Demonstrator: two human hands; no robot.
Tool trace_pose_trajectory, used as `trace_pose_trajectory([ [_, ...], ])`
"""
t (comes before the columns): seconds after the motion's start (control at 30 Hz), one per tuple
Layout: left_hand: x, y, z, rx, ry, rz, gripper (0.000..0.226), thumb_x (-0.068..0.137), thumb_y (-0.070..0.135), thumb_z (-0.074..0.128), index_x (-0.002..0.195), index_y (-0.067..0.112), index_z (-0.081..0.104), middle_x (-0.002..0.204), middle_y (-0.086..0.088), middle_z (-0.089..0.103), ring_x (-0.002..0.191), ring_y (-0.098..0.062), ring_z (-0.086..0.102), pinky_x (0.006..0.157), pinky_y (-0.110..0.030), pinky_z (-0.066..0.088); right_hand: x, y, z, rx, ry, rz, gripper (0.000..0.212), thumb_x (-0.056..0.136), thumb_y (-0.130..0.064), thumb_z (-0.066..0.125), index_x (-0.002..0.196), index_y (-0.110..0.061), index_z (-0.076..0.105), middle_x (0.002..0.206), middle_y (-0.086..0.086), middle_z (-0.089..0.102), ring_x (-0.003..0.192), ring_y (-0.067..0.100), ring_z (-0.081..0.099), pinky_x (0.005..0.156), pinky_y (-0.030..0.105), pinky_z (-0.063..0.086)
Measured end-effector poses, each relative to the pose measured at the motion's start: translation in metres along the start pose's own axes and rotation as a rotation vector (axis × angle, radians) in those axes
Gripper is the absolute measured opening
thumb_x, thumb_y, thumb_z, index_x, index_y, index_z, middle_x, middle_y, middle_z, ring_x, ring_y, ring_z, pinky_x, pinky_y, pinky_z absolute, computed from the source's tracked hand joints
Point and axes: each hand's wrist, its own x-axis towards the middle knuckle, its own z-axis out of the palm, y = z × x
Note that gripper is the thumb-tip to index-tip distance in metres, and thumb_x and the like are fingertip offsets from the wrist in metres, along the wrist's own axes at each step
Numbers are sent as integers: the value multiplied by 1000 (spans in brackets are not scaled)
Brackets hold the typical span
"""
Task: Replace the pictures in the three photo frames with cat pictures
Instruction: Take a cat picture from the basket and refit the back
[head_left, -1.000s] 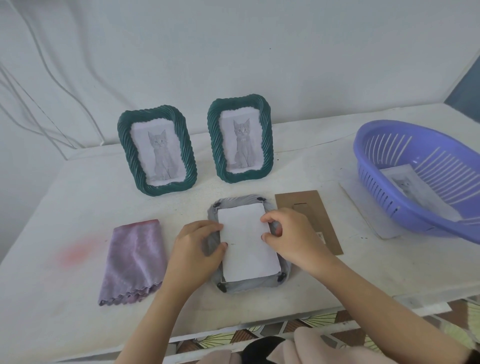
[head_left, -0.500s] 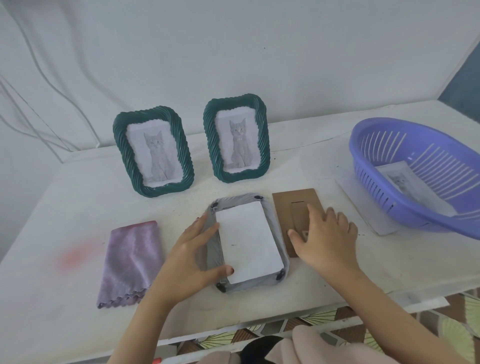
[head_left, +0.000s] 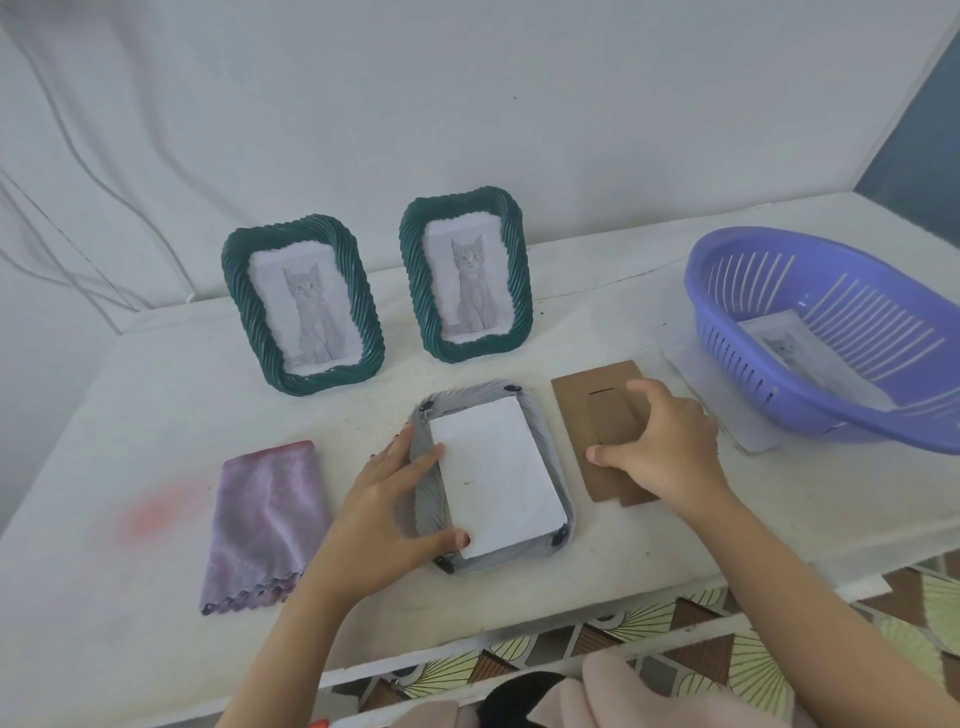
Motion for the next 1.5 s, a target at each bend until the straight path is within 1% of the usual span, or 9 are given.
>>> trace_pose_trajectory([
  [0.1, 0, 0, 0, -3, -1, -1, 97, 49, 73, 62, 136, 39, 35, 148, 21, 4, 140, -2, 5, 114, -26, 6, 2, 5, -1, 112, 1, 6, 70, 58, -38, 82, 120, -30, 51, 110, 7, 59, 115, 25, 46, 87, 30, 34],
  [0.23, 0, 1, 0, -5, -13, -12, 98, 49, 72, 62, 137, 38, 35, 148, 21, 4, 140, -3, 6, 112, -24, 4, -1, 5, -11, 405, 24, -60, 34, 75, -11, 71, 102, -29, 60, 102, -8, 59, 88, 7, 54, 66, 15, 40],
  [0.3, -1, 1, 0, -23, -7, -19, 99, 49, 71, 62, 138, 37, 35, 150, 19, 6, 140, -3, 6, 112, -25, 5, -2, 2, -16, 487, 77, -99, 30, 79, -4, 64, 95, -29, 63, 88, -13, 60, 83, 9, 56, 62, 8, 40],
  [0.53, -11, 6, 3, -156, 79, -33, 82, 52, 68, 67, 127, 54, 35, 149, 19, 19, 139, -2, 16, 112, -32, 19, -12, -18, -29, 652, 213, -222, 28, 82, -3, 60, 82, -30, 66, 83, -19, 65, 76, 1, 59, 73, 20, 46],
  [0.73, -16, 8, 3, -92, 3, -1, 104, 40, 74, 72, 128, 59, 19, 148, 21, 9, 139, 1, 5, 113, -29, 10, -19, -32, -14, 970, -69, -152, 28, 88, 0, 55, 90, -23, 69, 89, -2, 67, 83, 8, 58, 74, 18, 46],
  [0.83, -17, 7, 6, -27, 19, 5, 109, 44, 77, 67, 137, 48, 18, 148, 18, 8, 141, -3, 5, 115, -32, 11, -22, -31, -3, 951, -161, -120, 29, 89, 1, 52, 94, -21, 70, 90, -2, 69, 76, 5, 60, 64, 14, 47],
  [0.93, -17, 7, 10, 47, 49, 4, 111, 48, 81, 60, 143, 36, 22, 150, 14, 9, 141, -9, 7, 116, -36, 12, -22, -26, 5, 935, -166, -93, 30, 88, 1, 52, 93, -22, 70, 94, 0, 70, 82, 7, 61, 72, 18, 47],
  [1.27, -17, 14, 5, 182, 59, 17, 101, 54, 74, 51, 141, 27, 33, 154, -4, 17, 142, -16, 13, 114, -30, 10, -17, -19, 15, 893, -185, -56, 28, 87, 1, 54, 93, -21, 71, 91, 2, 70, 82, 11, 61, 77, 26, 47],
  [1.5, -19, 22, 1, 163, 53, 27, 102, 53, 70, 48, 141, 23, 34, 152, 1, 19, 141, -15, 13, 108, -19, 5, -19, -19, 20, 876, -207, -61, 27, 86, 1, 56, 92, -21, 72, 85, 0, 67, 84, 14, 60, 85, 32, 48],
])
